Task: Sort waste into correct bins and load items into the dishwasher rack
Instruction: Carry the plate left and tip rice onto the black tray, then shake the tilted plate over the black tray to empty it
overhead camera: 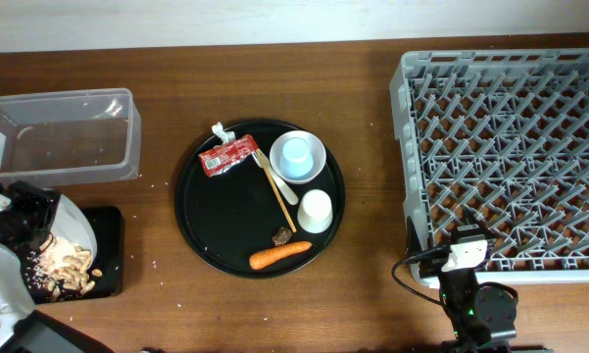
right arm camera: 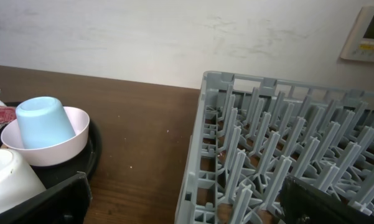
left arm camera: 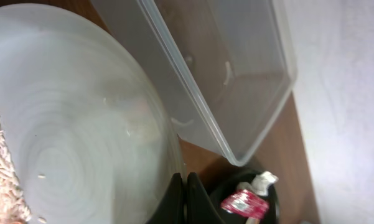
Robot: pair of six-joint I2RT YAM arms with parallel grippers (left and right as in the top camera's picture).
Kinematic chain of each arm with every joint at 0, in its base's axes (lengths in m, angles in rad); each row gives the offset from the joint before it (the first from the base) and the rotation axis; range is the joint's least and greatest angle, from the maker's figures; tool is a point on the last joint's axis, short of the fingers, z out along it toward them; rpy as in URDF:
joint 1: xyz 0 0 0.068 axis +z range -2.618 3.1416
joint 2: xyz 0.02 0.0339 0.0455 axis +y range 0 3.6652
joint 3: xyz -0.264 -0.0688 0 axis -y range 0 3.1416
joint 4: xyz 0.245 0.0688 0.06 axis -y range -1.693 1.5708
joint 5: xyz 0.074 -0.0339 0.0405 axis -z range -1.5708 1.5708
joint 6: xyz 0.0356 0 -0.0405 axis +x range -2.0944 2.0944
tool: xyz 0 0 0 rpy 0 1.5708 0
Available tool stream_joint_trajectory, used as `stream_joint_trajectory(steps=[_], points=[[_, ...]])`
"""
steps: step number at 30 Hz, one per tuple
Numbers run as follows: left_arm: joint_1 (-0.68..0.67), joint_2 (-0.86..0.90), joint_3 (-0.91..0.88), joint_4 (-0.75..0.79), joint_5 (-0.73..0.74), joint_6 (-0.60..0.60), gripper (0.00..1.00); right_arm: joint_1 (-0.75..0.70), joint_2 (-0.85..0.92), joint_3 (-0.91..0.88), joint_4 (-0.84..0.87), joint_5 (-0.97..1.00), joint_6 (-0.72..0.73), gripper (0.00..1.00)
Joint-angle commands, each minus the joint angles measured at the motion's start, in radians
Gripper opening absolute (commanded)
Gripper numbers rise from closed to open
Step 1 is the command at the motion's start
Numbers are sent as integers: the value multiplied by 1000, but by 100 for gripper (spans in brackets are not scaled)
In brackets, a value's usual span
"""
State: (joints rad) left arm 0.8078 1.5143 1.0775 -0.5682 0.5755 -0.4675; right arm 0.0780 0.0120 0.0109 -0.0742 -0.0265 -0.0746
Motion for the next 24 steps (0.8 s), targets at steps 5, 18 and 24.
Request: stream_joint_trajectory(steps=[5,18,24], points=[[68,-36,18,-47,162,13,1,-6,-5,-5,-4,1,8,99],[239,-124,18,-39,342,-78,1,-6,-5,-5,-4,1,7,98],[256,-124,18,-26,451,-138,1,-6,-5,-5,-4,1,8,99]])
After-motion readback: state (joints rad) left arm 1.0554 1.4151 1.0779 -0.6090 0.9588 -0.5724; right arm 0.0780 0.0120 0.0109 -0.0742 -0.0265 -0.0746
